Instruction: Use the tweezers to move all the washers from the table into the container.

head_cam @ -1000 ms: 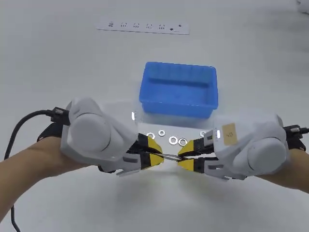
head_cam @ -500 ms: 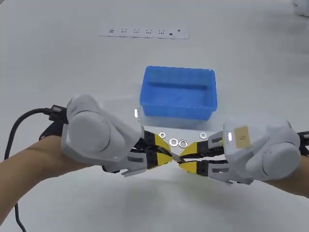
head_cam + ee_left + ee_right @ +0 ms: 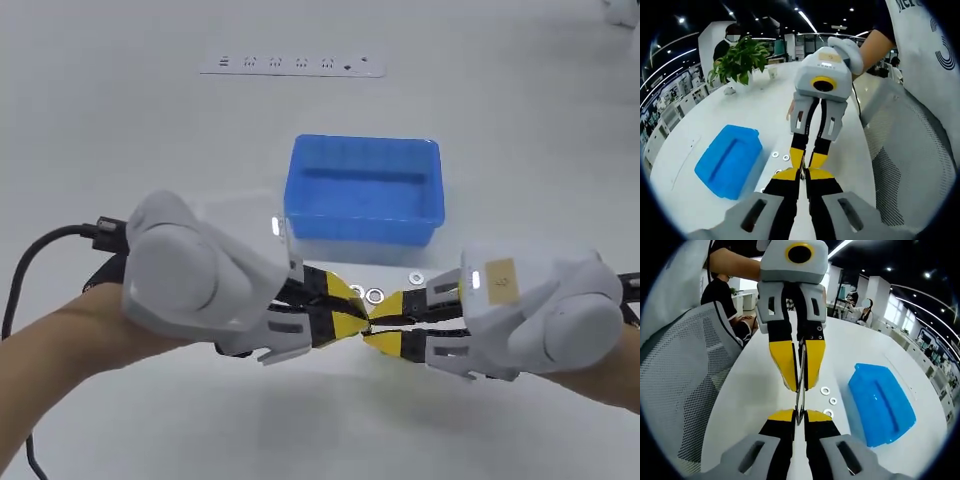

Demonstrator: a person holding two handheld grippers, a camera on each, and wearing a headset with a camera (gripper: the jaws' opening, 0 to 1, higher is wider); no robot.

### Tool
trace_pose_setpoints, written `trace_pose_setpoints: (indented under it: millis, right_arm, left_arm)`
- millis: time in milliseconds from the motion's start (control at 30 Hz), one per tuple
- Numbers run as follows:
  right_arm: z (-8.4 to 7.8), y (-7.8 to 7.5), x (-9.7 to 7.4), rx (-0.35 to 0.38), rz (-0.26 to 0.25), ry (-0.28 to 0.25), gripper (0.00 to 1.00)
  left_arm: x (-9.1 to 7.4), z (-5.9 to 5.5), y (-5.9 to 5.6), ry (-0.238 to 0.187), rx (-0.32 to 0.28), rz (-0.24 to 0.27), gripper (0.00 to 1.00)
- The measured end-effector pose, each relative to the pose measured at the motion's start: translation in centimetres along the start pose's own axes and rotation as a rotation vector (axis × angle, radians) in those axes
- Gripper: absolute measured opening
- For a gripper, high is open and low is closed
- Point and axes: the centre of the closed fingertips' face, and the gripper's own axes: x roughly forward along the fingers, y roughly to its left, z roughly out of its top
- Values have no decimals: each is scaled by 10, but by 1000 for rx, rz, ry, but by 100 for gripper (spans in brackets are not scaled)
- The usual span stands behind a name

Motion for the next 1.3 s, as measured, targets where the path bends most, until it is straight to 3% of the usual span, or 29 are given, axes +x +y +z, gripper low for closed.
trace_pose_setpoints:
  millis: [433, 567, 833, 1100, 1300]
  right_arm:
    - [-2, 0, -3, 23, 9, -6, 8]
    - [-2, 1, -3, 35, 9, -10, 8]
    - [-1, 1, -1, 12, 5, 6, 10]
    - [5, 4, 1, 1, 33, 0, 12]
    - [4, 3, 3, -32, 37, 15, 10]
  left_arm:
    - [4, 8, -3, -30, 74, -10, 8]
    - [4, 9, -4, -68, 17, -14, 8]
    - [2, 7, -5, -72, 9, -12, 8]
    - [2, 7, -6, -78, -9, -20, 8]
    - [0, 6, -4, -70, -20, -14, 8]
